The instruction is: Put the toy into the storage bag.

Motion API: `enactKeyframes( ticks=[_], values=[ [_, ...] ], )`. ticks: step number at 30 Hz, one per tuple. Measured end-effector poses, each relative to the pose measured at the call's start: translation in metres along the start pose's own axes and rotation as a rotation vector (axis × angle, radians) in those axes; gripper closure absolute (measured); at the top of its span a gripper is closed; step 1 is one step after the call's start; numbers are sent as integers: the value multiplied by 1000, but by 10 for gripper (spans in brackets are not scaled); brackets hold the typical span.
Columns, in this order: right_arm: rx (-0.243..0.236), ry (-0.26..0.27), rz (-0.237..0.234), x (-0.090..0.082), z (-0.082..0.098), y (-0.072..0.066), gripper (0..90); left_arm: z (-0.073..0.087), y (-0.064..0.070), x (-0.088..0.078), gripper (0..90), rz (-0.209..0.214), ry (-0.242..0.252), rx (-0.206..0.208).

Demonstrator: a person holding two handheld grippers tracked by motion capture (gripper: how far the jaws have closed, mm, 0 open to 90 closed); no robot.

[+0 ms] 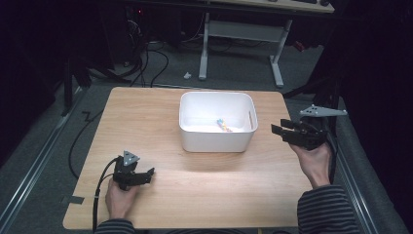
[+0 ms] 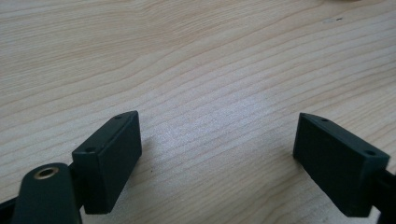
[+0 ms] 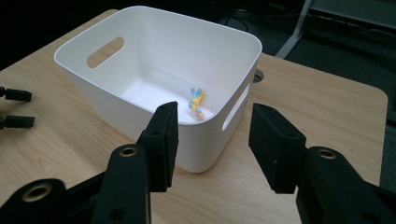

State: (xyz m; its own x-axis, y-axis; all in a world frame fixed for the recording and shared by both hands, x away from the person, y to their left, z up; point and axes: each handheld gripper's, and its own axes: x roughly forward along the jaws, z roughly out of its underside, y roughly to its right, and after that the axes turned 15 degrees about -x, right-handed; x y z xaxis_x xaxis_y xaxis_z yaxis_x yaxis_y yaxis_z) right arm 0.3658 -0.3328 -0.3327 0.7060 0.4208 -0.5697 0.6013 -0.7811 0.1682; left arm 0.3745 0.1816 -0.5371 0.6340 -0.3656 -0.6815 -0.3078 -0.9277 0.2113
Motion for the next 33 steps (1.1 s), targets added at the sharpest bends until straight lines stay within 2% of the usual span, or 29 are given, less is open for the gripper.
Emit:
enactKeyframes(
  ticks=[5,6,11,20,25,29,33],
  values=[
    [4,13,-7,-8,3,-2,539,0,0,0,155,-1,-1,3],
    [3,3,-20,-9,7,-3,547,0,0,0,154,-1,-2,4],
    [2,-4,-17,-13,16,-6,548,0,1,0,153,-2,-3,6],
    [9,36,-5,-29,32,-12,540,0,1,0,153,3,-5,13],
    [-3,69,6,-39,33,-19,532,0,1,0,154,4,-5,12],
    [9,67,5,-39,41,-22,531,0,1,0,154,5,-5,12],
    [41,68,5,-39,53,-20,530,0,1,0,154,4,-5,13]
  ],
)
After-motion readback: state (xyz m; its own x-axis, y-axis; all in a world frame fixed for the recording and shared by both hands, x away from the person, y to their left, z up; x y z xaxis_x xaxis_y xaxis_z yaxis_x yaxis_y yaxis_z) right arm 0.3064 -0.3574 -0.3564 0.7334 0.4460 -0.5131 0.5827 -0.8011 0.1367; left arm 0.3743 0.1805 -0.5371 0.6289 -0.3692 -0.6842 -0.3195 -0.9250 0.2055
